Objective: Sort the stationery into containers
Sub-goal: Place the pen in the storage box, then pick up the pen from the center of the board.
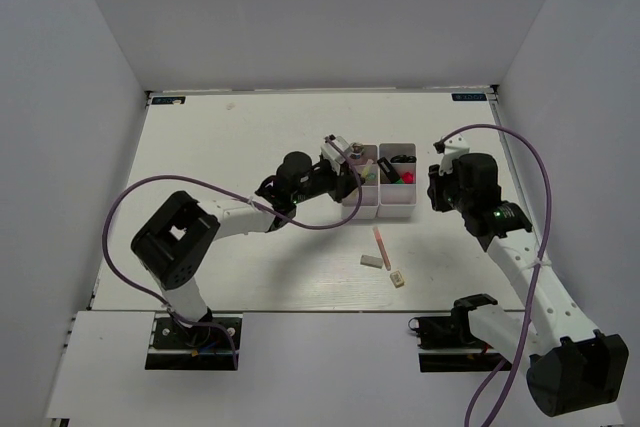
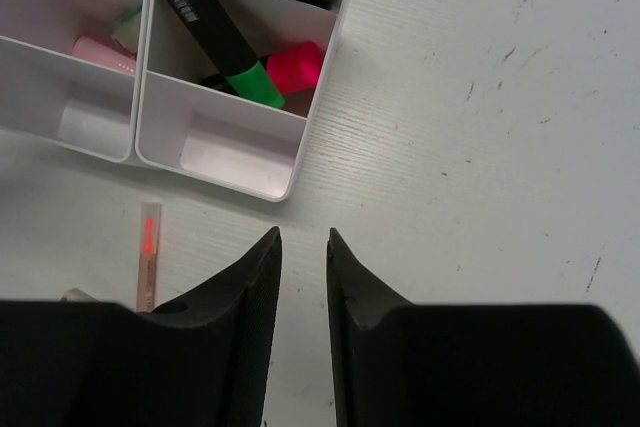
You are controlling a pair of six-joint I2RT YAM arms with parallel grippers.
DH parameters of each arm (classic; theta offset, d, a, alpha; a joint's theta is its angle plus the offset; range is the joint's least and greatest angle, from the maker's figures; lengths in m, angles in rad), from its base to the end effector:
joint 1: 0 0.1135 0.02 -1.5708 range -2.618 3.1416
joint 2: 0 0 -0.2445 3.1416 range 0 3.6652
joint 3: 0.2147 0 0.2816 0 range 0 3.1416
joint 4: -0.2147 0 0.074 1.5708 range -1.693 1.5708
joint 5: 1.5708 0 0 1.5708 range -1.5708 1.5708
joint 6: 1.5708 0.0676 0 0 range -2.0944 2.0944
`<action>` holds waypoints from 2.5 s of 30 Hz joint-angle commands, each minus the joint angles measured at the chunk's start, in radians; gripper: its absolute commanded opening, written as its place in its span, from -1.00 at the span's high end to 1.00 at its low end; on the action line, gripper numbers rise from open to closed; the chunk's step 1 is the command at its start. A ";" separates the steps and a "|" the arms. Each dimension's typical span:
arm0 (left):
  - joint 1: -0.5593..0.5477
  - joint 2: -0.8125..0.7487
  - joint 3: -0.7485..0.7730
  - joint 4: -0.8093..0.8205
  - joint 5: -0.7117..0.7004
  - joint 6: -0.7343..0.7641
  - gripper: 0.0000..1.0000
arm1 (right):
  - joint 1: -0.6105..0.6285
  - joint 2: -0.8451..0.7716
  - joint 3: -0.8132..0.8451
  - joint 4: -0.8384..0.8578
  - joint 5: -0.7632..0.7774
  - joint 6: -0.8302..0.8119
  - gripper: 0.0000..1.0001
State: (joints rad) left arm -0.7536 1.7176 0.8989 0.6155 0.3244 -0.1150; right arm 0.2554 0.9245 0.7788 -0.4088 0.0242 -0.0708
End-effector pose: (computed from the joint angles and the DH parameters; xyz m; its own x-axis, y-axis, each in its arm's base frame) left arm 0.2936 -0.3050 0.1676 -0.2467 0.0824 -0.9656 0.8536 0.4903 -0.1763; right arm 0.2656 0.0676 0.2536 -0.4917 -0.2015 -0.8471 -0.2681 0.9606 -0.0728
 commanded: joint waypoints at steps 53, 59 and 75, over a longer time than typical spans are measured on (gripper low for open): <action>-0.328 0.019 0.486 -1.233 -0.654 -0.814 -0.17 | -0.008 0.048 0.048 -0.042 0.108 0.065 0.20; -0.349 0.174 0.696 -1.493 -0.736 -1.025 -0.23 | -0.033 0.030 0.057 -0.028 0.206 0.091 0.04; -0.392 0.312 0.693 -1.300 -0.624 -1.164 -0.17 | -0.033 0.001 0.048 -0.019 0.212 0.091 0.01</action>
State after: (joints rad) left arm -1.1362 2.0190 1.5787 -0.7273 -0.3042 -1.2232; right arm 0.2245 0.9527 0.7914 -0.4469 0.2131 0.0063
